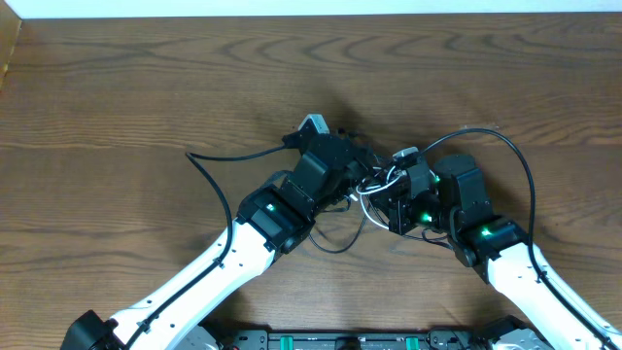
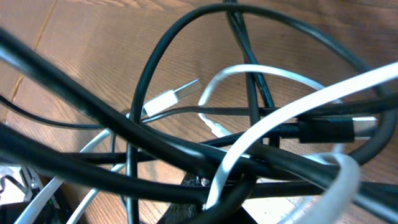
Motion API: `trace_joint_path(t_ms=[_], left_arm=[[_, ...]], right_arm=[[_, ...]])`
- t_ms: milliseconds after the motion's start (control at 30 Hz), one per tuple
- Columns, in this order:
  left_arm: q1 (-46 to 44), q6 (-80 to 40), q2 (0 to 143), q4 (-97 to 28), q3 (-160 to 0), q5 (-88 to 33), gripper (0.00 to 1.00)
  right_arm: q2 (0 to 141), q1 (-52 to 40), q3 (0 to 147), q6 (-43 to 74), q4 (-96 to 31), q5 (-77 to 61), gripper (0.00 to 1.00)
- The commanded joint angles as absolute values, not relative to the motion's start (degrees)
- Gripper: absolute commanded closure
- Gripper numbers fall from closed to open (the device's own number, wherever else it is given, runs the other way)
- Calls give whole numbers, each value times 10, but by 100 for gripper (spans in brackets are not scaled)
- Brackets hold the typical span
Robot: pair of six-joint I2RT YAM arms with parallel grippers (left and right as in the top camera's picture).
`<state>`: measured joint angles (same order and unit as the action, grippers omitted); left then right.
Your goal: Untangle cables
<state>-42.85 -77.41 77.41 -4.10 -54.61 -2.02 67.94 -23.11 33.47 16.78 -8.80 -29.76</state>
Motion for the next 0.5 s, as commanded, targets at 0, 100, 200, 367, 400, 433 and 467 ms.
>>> trace_joint_path(t_ms=[0,100,200,367,400,433,467], left_arm=[[-428,-779,770,-38,-553,-36,92],[-428,-683,770,-41,-553,-4,92],[-428,-594,771,-70,-553,59,92],[-416,-583,771,-107,-552,133,92],[-412,-583,771,-107,-552,131,92],[-410,-583,771,-107,-552,131,92],[-409,-583,771,-107,-552,132,92]], right_arm=[[680,-229,336,163,-88,-312,99],[666,-208,336,163,-88,-372,99],[634,-154,336,167,-85,-493,99],[599,-50,336,168,-52,-723,99],[595,-20,336,178,-31,-782,99],[595,-4,336,188,-19,-806,99],[595,15,336,206,1,-833,99]])
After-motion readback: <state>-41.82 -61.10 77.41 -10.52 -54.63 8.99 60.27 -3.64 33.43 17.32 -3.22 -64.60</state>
